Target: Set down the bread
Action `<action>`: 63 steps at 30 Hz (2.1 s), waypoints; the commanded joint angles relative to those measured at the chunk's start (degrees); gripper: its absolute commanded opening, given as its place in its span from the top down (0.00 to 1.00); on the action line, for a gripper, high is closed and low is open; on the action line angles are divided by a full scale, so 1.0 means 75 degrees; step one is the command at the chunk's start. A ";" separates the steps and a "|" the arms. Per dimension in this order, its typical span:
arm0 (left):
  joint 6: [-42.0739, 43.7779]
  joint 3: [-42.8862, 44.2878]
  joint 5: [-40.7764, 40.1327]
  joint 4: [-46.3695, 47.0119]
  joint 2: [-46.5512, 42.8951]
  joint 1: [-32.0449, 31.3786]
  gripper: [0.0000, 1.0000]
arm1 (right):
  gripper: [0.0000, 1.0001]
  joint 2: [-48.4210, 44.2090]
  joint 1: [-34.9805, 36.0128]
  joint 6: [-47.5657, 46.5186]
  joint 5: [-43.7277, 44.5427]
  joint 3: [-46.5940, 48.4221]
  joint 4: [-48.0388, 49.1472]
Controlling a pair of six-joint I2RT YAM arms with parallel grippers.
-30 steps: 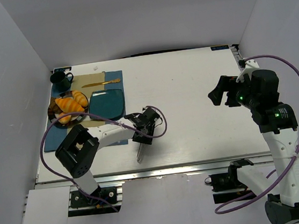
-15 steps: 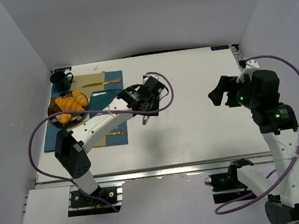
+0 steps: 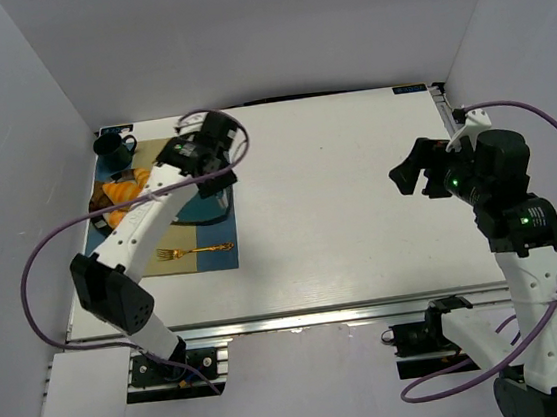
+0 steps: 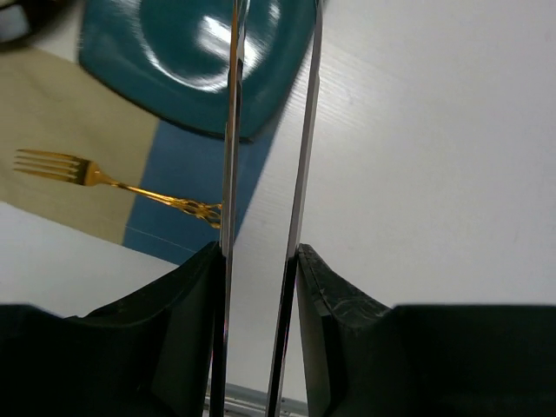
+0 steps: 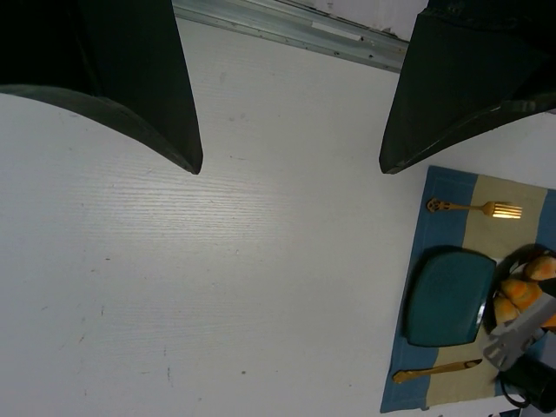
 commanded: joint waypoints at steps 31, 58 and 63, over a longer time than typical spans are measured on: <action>-0.0407 -0.0449 0.0821 -0.0526 -0.0949 0.4387 0.44 | 0.11 0.0348 0.0383 0.0284 -0.0522 0.0043 0.0562; -0.0313 -0.1445 0.0892 0.0412 -0.0644 0.4738 0.39 | 0.11 0.0325 0.0372 0.0144 -0.0323 -0.0180 0.0573; -0.0289 -0.1620 0.0939 0.0517 -0.0515 0.4797 0.39 | 0.11 0.0348 0.0383 0.0132 -0.0299 -0.0215 0.0573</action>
